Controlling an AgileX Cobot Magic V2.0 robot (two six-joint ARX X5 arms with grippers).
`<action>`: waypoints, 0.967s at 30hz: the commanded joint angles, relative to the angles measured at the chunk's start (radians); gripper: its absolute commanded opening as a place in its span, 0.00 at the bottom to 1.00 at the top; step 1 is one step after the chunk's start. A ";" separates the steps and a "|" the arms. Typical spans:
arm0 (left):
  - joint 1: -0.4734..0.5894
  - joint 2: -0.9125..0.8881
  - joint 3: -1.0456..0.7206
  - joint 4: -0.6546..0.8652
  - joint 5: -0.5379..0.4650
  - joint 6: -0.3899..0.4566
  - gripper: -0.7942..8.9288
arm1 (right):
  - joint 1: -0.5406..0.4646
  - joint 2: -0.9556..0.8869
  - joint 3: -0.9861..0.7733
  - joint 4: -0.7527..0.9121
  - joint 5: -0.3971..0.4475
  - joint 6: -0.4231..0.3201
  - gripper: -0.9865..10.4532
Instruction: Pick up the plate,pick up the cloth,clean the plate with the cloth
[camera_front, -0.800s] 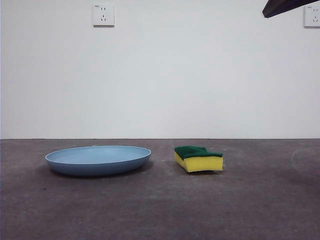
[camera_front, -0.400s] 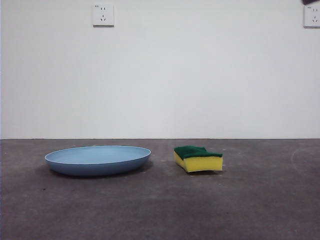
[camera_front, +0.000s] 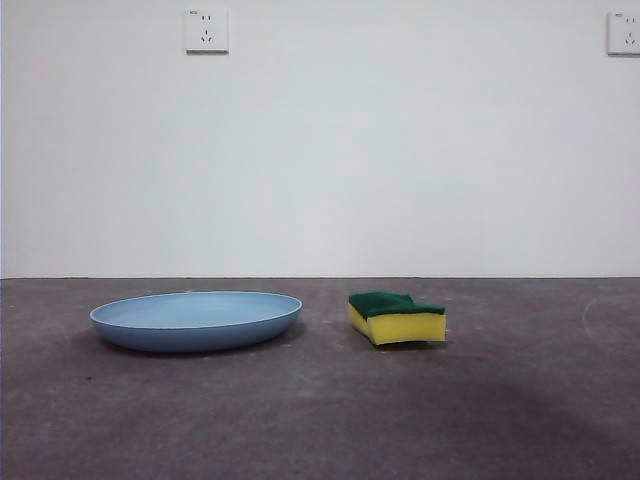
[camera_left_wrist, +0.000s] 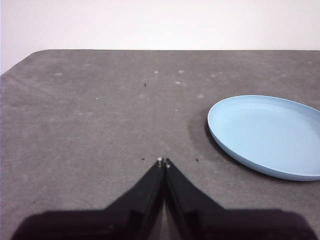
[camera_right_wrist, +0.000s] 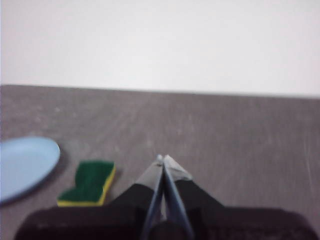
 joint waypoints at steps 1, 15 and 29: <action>0.004 -0.003 -0.014 0.002 -0.002 -0.004 0.08 | -0.014 -0.062 -0.084 0.014 -0.002 0.040 0.09; 0.004 -0.003 -0.014 0.002 -0.002 -0.004 0.08 | -0.015 -0.196 -0.261 0.052 0.001 0.040 0.09; 0.004 -0.003 -0.014 0.003 -0.002 -0.004 0.08 | -0.014 -0.263 -0.296 -0.049 0.001 0.103 0.09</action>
